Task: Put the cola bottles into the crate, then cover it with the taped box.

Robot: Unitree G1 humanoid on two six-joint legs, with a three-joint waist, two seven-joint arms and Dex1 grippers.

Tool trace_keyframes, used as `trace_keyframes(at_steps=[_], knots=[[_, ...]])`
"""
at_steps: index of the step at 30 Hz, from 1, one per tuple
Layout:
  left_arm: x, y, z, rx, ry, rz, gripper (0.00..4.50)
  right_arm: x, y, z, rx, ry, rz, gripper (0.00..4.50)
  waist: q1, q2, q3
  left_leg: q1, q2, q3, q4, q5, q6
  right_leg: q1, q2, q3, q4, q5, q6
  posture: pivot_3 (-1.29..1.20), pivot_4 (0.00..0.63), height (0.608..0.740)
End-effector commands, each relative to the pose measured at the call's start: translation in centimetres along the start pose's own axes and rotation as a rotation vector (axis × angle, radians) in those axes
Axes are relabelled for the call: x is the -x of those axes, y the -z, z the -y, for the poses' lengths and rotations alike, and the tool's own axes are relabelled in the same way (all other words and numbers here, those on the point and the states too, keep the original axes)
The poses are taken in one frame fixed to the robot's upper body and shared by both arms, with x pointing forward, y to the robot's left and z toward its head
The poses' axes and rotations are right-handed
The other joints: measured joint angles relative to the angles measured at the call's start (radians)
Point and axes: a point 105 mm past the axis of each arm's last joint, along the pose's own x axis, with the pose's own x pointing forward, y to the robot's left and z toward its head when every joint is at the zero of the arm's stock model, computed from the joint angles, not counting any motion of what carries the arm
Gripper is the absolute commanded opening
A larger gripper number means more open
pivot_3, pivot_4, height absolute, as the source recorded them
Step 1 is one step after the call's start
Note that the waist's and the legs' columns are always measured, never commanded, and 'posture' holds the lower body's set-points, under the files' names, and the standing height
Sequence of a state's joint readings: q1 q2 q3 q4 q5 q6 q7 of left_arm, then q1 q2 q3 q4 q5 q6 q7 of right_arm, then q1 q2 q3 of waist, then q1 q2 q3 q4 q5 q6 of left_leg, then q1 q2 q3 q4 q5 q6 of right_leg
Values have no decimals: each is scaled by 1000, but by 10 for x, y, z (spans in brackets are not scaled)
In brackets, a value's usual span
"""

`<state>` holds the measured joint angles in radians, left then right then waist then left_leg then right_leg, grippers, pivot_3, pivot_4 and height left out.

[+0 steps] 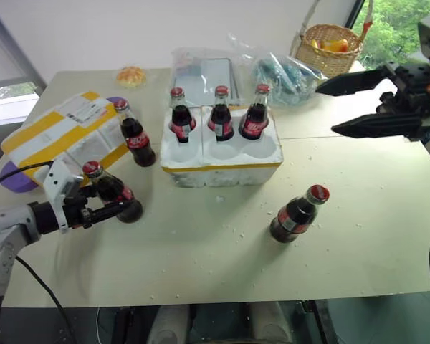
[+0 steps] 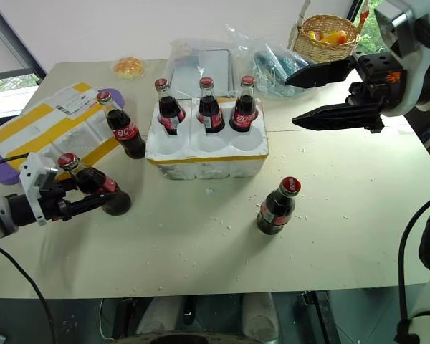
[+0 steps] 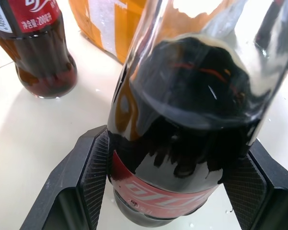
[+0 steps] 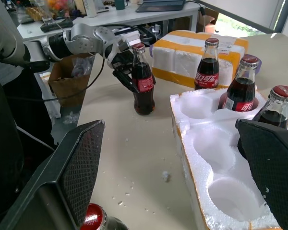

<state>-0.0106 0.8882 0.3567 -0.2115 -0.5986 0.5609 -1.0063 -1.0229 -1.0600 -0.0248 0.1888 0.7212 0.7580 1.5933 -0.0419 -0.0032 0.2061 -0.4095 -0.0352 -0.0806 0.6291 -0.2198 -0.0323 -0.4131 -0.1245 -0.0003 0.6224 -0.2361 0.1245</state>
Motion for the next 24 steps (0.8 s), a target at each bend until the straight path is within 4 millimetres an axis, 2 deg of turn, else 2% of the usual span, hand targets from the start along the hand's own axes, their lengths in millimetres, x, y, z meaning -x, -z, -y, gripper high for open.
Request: trace_keyframes(at_steps=[1,6,13,17,20,24], knots=[[0,-22,7,-50,55,24,2744,4,-12,-4,65,8,26,4500,1,0,0,0,0,0,0,0,0,0,0,0,0,0,0,0,150,737],[0,-76,13,-114,152,101,2744,4,-8,-1,65,19,35,4500,7,-3,2,-1,0,-1,2,0,0,-1,0,0,2,1,2,0,150,737],[-14,-142,31,-191,319,171,2744,4,1,1,61,34,40,4500,12,-4,3,-1,-1,-1,3,0,0,-1,1,0,6,1,4,0,150,737],[-25,-169,43,-231,438,183,2744,5,3,2,59,45,46,4500,7,-5,3,-1,-1,-1,2,0,0,-2,1,0,8,1,4,0,150,737],[-44,-190,47,-267,476,207,2744,5,4,3,57,57,55,4500,5,-5,3,-1,-1,-2,2,0,0,-2,2,0,8,1,4,0,150,737],[-68,-202,51,-294,502,218,2744,5,6,2,55,67,62,4500,0,-5,3,-1,-1,-1,3,1,0,-2,2,0,8,1,5,0,150,737]])
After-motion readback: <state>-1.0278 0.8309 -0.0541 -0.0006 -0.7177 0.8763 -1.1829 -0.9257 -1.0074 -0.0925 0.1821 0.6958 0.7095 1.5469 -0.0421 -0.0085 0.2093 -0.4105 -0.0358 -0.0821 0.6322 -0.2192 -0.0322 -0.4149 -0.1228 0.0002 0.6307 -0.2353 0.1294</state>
